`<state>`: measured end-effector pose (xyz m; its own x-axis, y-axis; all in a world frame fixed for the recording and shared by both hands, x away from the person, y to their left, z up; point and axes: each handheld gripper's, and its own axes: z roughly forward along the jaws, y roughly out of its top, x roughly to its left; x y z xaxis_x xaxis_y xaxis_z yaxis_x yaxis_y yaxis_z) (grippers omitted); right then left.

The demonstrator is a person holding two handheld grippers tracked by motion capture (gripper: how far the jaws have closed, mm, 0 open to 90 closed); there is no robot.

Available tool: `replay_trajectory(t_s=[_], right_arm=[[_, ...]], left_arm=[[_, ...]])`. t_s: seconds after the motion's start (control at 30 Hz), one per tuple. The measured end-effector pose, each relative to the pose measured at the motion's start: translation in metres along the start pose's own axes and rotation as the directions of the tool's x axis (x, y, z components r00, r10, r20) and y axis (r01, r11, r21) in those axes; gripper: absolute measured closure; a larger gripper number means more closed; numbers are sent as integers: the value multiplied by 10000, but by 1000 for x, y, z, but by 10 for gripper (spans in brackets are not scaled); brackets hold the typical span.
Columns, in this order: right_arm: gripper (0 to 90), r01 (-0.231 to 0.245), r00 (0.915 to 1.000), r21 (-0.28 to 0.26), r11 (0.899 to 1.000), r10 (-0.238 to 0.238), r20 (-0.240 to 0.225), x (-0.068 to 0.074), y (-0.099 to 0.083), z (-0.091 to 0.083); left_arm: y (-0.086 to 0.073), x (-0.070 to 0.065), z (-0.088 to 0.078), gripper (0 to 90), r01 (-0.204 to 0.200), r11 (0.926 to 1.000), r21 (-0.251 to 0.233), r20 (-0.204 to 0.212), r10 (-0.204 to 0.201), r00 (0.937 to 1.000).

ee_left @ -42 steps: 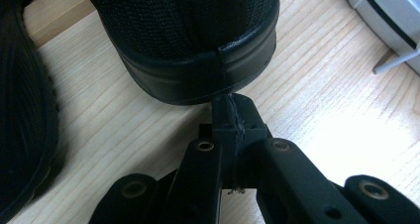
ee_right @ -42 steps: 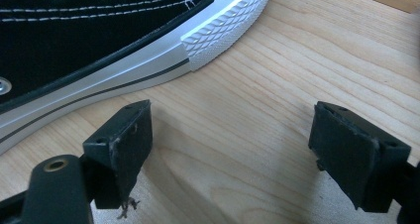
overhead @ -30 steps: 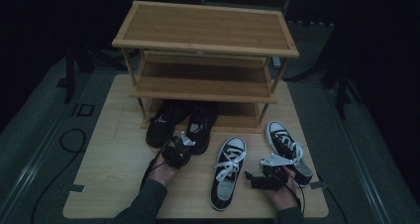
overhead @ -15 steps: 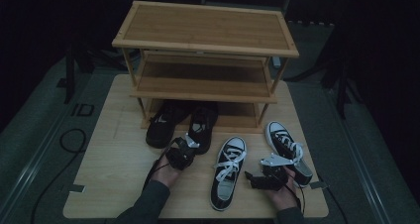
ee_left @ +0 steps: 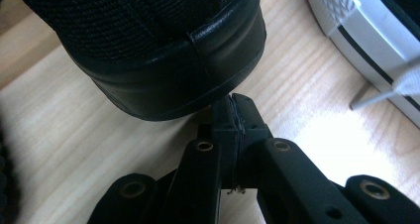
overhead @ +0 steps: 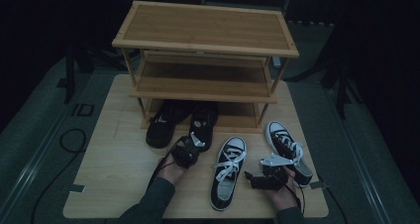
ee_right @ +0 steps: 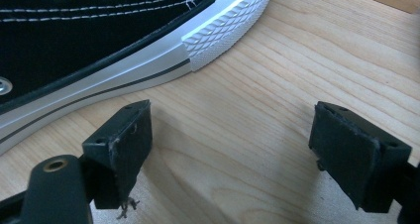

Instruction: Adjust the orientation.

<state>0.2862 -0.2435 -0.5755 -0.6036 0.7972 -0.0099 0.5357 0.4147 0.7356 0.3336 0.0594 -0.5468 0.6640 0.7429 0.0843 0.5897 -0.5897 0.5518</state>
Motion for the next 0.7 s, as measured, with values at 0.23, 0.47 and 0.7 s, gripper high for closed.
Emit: replay_trajectory(t_s=[0.23, 0.47, 0.7], right_arm=[[169, 4, 10000, -1, 10000, -4, -2, 0, 0, 0], [169, 3, 10000, 1, 10000, -3, -6, 0, 0, 0], [168, 1, 10000, 2, 10000, -1, -7, 0, 0, 0]], left_arm=[[10, 4, 5, 895, -49, 10000, 33, 33, 49, 10000], [21, 4, 11, 895, -127, 9999, 92, 56, 126, 9999], [26, 5, 15, 895, -140, 9998, 104, 67, 139, 9999]])
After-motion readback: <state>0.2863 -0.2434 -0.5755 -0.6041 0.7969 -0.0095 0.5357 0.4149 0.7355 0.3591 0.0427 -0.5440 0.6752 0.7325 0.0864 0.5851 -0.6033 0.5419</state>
